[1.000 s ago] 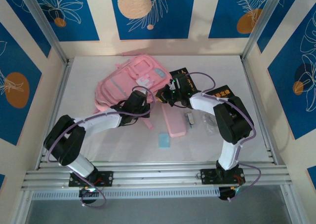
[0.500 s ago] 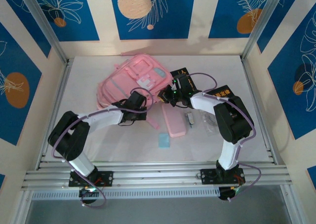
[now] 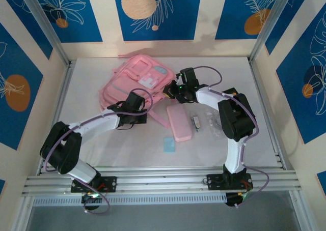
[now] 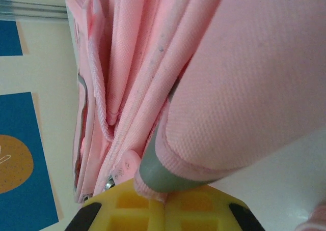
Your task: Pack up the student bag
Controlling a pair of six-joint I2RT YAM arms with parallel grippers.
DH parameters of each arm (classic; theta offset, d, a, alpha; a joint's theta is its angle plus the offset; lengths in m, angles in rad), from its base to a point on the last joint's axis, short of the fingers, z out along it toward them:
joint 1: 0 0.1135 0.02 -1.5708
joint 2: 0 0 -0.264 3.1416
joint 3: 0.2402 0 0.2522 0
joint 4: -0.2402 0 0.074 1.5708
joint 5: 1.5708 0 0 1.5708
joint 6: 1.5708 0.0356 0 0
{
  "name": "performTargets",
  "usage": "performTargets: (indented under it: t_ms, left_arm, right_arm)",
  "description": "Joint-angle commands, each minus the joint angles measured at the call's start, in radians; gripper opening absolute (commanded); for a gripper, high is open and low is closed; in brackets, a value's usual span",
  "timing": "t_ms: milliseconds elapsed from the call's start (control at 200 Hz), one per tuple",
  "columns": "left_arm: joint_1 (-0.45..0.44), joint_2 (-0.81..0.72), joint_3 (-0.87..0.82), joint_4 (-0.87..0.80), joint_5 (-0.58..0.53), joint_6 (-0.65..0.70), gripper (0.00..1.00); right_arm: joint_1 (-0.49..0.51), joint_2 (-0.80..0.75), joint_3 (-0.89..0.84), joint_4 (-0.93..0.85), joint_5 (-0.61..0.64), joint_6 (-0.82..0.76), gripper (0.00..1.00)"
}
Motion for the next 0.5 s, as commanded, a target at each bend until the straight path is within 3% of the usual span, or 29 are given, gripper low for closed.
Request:
performTargets:
  t_ms: [0,70,175,355,495]
  left_arm:
    - [-0.025,-0.004,0.028,-0.146,0.057,-0.022,0.00]
    - [-0.031,0.006,0.050,-0.120,0.053,-0.042,0.00]
    - [-0.032,0.025,0.076,-0.080,0.043,-0.062,0.00]
    - [-0.032,0.054,0.115,-0.085,0.048,-0.055,0.00]
    - [-0.033,0.045,0.116,-0.118,0.060,-0.045,0.00]
  right_arm:
    - [-0.051,-0.006,0.040,0.046,0.040,-0.015,0.22]
    - [-0.046,-0.042,-0.001,0.046,0.010,-0.001,0.49]
    - [-0.038,-0.122,-0.098,0.047,-0.020,0.016,0.73]
    - [-0.014,-0.260,-0.270,0.044,-0.033,0.056,0.75]
    - [0.040,-0.273,-0.338,0.125,-0.060,0.124,0.74]
